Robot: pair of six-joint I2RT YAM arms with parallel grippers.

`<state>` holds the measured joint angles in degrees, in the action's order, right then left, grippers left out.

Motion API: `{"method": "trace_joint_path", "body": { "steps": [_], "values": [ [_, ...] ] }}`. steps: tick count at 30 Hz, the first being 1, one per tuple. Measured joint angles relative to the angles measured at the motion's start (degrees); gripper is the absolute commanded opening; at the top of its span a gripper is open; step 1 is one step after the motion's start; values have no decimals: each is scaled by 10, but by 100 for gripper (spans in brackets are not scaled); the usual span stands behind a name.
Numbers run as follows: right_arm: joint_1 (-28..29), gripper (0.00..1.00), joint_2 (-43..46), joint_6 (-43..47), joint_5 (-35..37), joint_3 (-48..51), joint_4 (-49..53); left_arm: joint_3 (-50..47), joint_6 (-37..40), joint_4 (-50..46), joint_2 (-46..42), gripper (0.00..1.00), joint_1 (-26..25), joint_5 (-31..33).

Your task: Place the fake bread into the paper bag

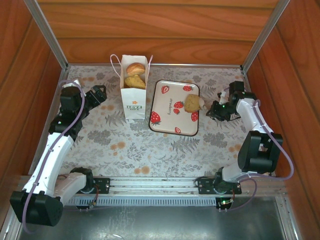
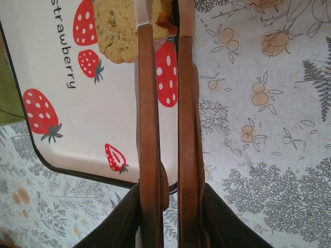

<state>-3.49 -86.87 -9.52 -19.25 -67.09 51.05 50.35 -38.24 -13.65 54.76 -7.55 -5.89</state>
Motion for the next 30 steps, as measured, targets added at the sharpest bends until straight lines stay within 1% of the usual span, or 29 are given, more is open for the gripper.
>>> {"method": "trace_joint_path", "body": {
  "steps": [9,13,17,22,25,30],
  "values": [
    [0,22,13,4,35,-3,20,0,-1,0,4,93,0,-3],
    [0,21,37,4,52,-11,40,0,-1,0,5,93,0,-4],
    [0,20,75,4,50,-32,59,5,-2,-1,9,93,0,-13],
    [2,19,121,-1,36,-75,78,29,-7,4,22,89,0,-48],
    [9,19,143,-6,28,-109,95,52,-12,10,37,88,0,-80],
    [46,19,161,-24,1,-179,122,90,-24,31,84,84,0,-145]
  ]
}}
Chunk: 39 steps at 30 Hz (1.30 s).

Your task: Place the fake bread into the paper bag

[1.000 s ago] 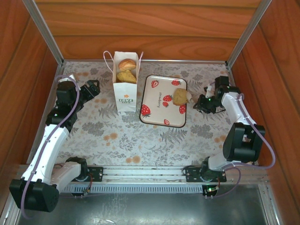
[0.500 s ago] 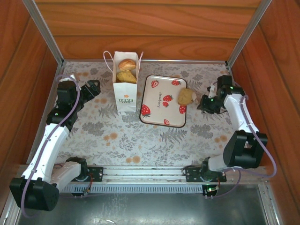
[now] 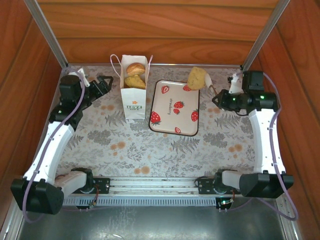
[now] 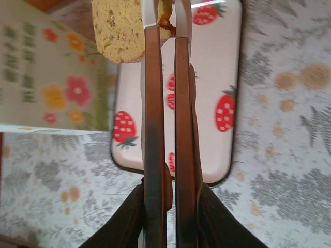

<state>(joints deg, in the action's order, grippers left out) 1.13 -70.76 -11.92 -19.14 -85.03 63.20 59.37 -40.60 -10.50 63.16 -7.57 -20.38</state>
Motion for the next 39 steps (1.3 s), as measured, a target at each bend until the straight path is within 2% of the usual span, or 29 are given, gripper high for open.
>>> {"method": "trace_joint_path", "body": {
  "steps": [8,13,21,26,30,39],
  "values": [
    [110,18,-1,-33,-15,-137,19,72,4,0,96,71,-12,-41],
    [168,18,-9,-57,-15,-195,16,138,35,-24,150,55,-25,-39],
    [296,17,-83,-82,20,-263,-3,164,66,-56,176,33,-30,-4],
    [364,17,-138,-85,59,-298,-13,164,78,-67,176,24,-30,20],
    [390,17,-169,-88,84,-307,-22,164,83,-77,176,19,-30,34],
    [394,18,-221,-92,139,-307,-24,164,90,-84,175,14,-30,53]
  ]
}}
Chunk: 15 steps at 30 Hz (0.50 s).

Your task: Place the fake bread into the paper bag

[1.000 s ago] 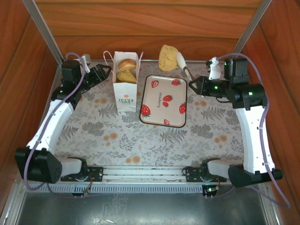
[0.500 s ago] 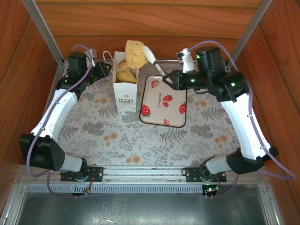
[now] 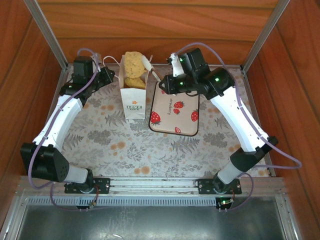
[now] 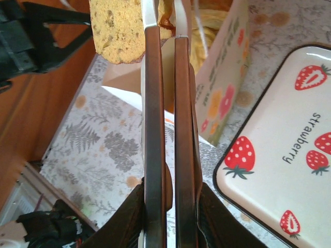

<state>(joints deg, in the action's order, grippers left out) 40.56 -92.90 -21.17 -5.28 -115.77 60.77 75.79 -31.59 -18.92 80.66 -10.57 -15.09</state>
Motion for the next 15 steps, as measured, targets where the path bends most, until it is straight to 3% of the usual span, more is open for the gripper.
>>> {"method": "trace_joint_path", "body": {
  "steps": [15],
  "values": [
    [19,22,-67,5,9,-1,2,0,0,0,-1,14,0,0]
  ]
}}
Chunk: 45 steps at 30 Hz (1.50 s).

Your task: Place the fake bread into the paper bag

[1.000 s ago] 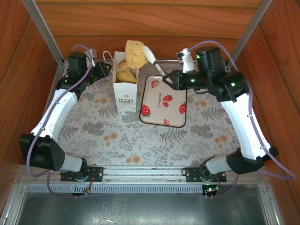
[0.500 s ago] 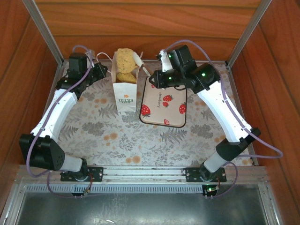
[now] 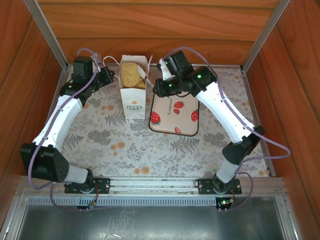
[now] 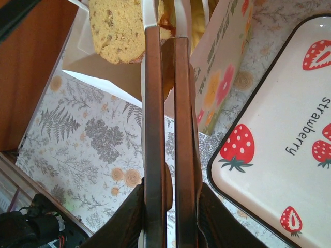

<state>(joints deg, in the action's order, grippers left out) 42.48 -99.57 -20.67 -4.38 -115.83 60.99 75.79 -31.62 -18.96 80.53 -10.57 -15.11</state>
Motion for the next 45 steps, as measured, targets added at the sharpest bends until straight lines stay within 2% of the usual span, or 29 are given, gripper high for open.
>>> {"method": "trace_joint_path", "body": {
  "steps": [5,8,10,13,21,29,33,37,41,45],
  "values": [
    [3,26,-16,8,16,-9,19,0,0,0,0,14,0,0],
    [3,35,-15,12,27,-13,28,0,0,0,-2,16,0,0],
    [3,39,-15,17,34,-16,32,0,0,0,-3,23,0,0],
    [3,40,-15,22,41,-20,36,0,0,0,-4,27,0,-2],
    [3,39,-3,40,57,-66,54,0,-2,-2,-13,53,0,-12],
    [-2,38,106,51,58,-56,40,-21,-2,-2,-80,67,0,10],
    [-22,38,190,51,59,1,16,-65,-2,7,-135,74,0,48],
    [-67,37,268,47,66,93,0,-128,-7,19,-195,80,1,107],
    [-112,36,332,40,77,219,-19,-196,-21,37,-256,85,5,171],
    [-129,35,357,40,105,354,-59,-268,-41,58,-311,89,7,231]
  ]
}}
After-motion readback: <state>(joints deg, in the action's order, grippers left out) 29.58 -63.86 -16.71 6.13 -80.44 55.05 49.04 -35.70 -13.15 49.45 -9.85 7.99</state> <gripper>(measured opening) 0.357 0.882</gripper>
